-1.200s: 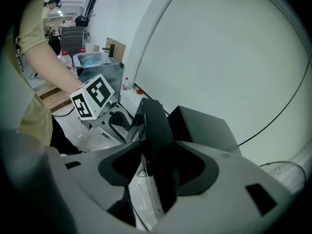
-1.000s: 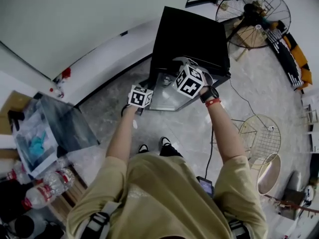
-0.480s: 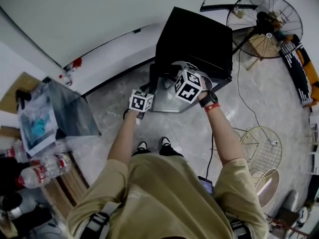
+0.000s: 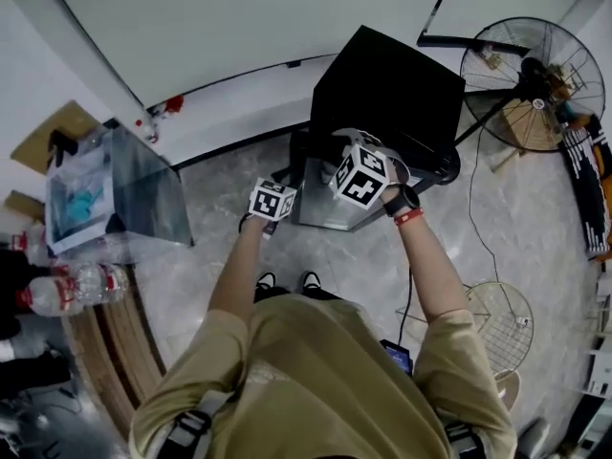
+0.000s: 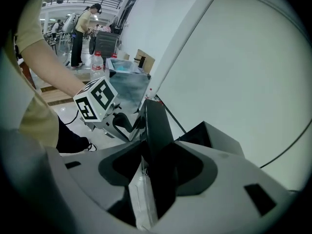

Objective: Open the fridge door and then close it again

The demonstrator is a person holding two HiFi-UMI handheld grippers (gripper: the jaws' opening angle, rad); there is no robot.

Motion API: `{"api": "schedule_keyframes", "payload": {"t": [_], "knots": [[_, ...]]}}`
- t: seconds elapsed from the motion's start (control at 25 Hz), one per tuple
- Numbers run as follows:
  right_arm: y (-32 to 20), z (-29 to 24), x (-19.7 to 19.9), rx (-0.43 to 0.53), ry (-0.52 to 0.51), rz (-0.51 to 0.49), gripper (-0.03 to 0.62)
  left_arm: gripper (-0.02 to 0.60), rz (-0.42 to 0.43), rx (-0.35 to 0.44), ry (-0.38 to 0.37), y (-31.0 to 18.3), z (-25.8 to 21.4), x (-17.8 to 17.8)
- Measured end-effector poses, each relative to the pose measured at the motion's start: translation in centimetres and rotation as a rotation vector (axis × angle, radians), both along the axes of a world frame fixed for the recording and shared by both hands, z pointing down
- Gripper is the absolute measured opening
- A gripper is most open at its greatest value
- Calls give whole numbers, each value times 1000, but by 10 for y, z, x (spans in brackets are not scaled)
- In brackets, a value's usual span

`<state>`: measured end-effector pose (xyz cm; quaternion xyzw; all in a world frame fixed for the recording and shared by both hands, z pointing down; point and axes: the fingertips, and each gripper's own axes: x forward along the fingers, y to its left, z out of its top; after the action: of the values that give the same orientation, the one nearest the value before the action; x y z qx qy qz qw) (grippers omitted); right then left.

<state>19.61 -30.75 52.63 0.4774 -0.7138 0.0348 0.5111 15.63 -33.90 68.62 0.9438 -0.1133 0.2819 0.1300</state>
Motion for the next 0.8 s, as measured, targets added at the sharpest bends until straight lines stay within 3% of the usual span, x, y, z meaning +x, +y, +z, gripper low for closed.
{"api": "schedule_keyframes", "payload": {"t": [0.32, 0.8], "knots": [[7, -1, -11, 17, -6, -72, 219, 149, -90, 16, 12, 9, -3, -13], [30, -2, -29, 0, -3, -129, 219, 147, -154, 18, 0, 35, -2, -34]]}}
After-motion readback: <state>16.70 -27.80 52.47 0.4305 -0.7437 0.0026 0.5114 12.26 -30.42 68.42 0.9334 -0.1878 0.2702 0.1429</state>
